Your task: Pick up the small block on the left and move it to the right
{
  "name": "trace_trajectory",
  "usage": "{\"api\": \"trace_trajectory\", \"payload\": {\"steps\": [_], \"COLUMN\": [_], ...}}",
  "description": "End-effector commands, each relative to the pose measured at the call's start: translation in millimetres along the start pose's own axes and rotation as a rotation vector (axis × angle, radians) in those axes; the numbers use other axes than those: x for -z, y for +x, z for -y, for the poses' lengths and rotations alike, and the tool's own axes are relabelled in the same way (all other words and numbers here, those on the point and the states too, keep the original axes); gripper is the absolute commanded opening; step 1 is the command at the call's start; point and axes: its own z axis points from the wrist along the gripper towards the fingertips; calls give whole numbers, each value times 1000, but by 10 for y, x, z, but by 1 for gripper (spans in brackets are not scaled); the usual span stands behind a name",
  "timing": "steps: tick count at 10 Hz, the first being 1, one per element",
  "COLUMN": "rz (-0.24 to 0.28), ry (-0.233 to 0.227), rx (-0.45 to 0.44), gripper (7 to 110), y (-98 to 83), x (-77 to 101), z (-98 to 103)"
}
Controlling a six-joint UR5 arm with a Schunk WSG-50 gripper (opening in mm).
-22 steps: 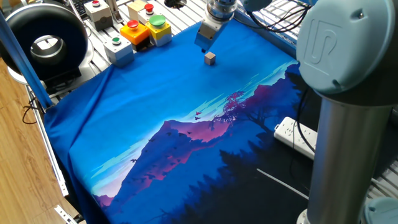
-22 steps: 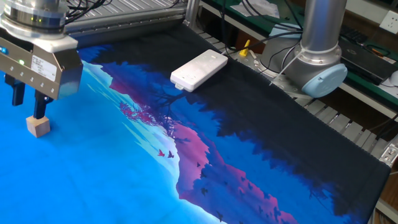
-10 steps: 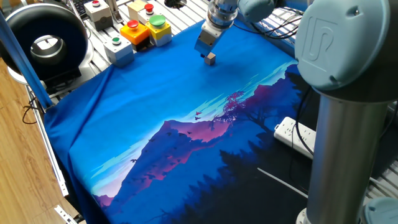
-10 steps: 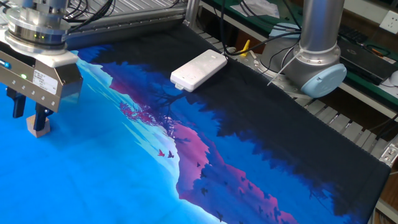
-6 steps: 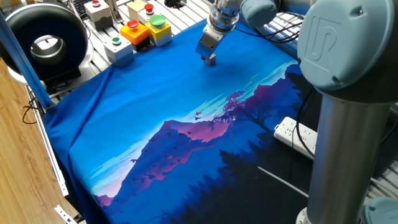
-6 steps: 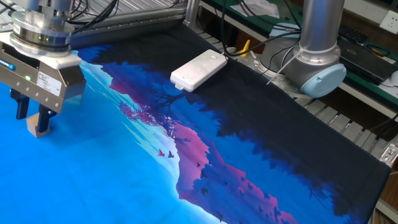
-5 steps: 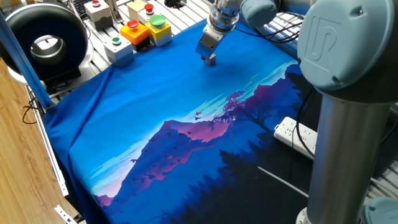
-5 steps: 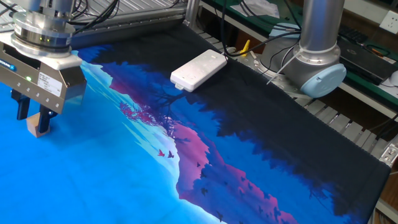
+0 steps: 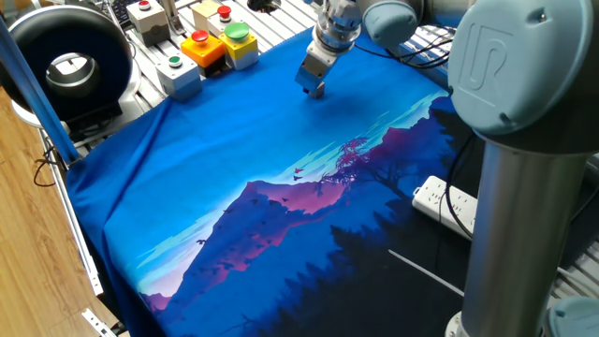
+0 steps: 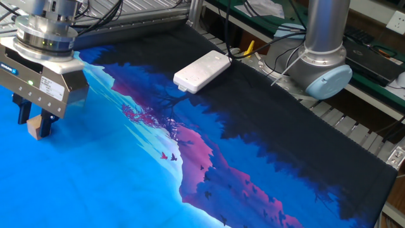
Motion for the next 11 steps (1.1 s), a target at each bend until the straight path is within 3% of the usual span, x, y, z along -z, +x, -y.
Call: {"api": "trace_trajectory", "payload": {"steps": [1, 4, 5, 11], "rz": [8, 2, -9, -17], "ry": [-3, 4, 23, 36], "rx": [-9, -23, -34, -46], "gripper": [44, 44, 22, 22], "y": [-2, 14, 44, 59], "x": [3, -11, -11, -23], "z": [13, 31, 78, 99]}}
